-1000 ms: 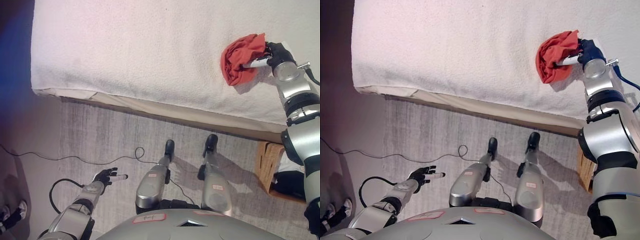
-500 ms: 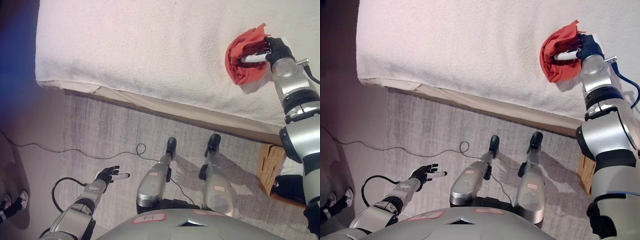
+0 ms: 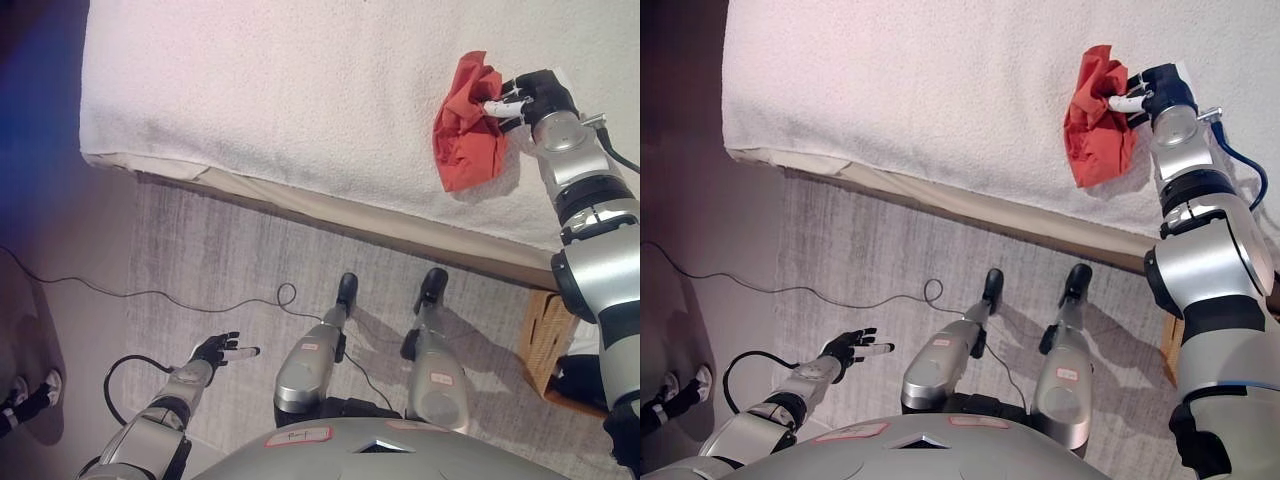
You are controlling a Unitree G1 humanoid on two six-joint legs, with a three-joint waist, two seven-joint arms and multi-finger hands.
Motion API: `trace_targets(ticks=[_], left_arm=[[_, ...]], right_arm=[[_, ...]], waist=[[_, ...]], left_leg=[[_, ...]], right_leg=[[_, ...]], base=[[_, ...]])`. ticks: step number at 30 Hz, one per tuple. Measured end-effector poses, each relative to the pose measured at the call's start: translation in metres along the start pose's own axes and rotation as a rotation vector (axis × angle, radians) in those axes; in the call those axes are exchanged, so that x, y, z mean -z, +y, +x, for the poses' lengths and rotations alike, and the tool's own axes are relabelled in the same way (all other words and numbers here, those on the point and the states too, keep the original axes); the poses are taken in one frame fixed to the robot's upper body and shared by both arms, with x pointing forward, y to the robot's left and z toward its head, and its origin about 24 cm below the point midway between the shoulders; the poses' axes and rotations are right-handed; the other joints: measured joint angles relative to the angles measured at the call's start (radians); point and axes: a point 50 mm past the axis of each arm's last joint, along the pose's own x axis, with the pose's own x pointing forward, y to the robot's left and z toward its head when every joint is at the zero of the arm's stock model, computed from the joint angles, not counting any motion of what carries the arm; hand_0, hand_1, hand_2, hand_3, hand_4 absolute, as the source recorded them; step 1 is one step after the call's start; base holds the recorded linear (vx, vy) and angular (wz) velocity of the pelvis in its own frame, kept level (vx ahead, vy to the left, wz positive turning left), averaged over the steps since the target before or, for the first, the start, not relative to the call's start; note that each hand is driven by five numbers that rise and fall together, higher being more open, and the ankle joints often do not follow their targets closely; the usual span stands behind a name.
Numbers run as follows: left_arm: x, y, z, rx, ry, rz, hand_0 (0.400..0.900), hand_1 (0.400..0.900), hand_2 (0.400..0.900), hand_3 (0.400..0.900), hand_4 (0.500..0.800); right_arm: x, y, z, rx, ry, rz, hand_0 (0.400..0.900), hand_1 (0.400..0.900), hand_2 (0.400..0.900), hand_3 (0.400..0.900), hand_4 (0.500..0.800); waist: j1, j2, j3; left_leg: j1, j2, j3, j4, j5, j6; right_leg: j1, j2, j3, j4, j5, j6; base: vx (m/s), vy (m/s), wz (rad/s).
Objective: Put the clothes on the bed into the basket.
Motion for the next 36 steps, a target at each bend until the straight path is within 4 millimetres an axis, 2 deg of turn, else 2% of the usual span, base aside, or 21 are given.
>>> trace_targets(ticks=[8,15,18,22,27,30,36], left_arm=[[-0.002,-0.001,0.000,0.003,-0.003,0.008,0.900,0.900,0.900,0.900,0.800],[-0.006,-0.003,0.002,0.009,-0.003,0.009,0.900,0.900,0.900,0.900,0.800],[-0.006,-0.002,0.002,0.002,0.008,0.004,0.900,0.900,0.900,0.900,0.800],[-0.003,0.000,0.002,-0.003,0.024,-0.001,0.900,0.900,0.900,0.900,0.800],[-0.002,0.001,0.002,-0.008,0.033,0.002,0.900,0.900,0.900,0.900,0.800],[0.004,0.002,0.001,-0.010,0.052,-0.005,0.900,0.900,0.900,0.900,0.800],[0.024,0.001,-0.003,-0.011,0.124,-0.004,0.900,0.900,0.900,0.900,0.800]], right_arm=[[0.000,0.001,0.000,-0.002,0.008,0.004,0.400,0.400,0.400,0.400,0.500],[0.001,-0.002,0.000,-0.008,0.012,0.018,0.400,0.400,0.400,0.400,0.500],[0.003,-0.002,0.000,-0.018,0.018,0.017,0.400,0.400,0.400,0.400,0.500],[0.005,-0.004,0.000,-0.019,0.029,0.015,0.400,0.400,0.400,0.400,0.500],[0.017,-0.025,-0.001,0.021,0.058,0.006,0.400,0.400,0.400,0.400,0.500],[0.032,-0.042,-0.004,0.056,0.098,-0.002,0.400,0.400,0.400,0.400,0.500],[0.065,-0.072,-0.013,0.112,0.198,-0.049,0.400,0.400,0.400,0.400,0.500]], waist=[[-0.006,0.000,0.000],[-0.038,-0.010,-0.002],[-0.060,-0.039,-0.007],[-0.105,-0.105,-0.033],[-0.141,-0.162,-0.070],[-0.166,-0.170,-0.100],[-0.171,-0.175,-0.165]], left_leg=[[0.019,-0.001,0.008,0.000,0.000,0.000],[0.043,-0.003,0.041,-0.003,0.001,0.002],[0.071,-0.004,0.073,-0.003,0.001,0.003],[0.112,-0.001,0.119,-0.004,-0.012,0.019],[0.160,-0.002,0.174,-0.005,-0.035,0.043],[0.186,-0.004,0.190,-0.005,-0.049,0.050],[0.241,-0.005,0.264,-0.008,-0.072,0.063]], right_leg=[[0.015,-0.001,0.008,0.000,0.003,0.003],[0.021,0.000,0.042,0.001,0.013,0.007],[0.032,0.004,0.074,0.001,0.016,0.010],[0.048,0.015,0.125,0.001,0.019,0.015],[0.067,0.022,0.179,0.000,0.020,0.021],[0.084,0.024,0.195,0.000,0.020,0.026],[0.105,0.040,0.267,0.000,0.023,0.031]], base=[[-0.01,0.018,-0.11],[0.01,0.020,-0.27],[0.02,0.013,-0.40],[0.01,0.003,-0.39],[0.02,0.007,-0.31],[0.03,-0.002,-0.27],[0.01,-0.001,-0.38]])
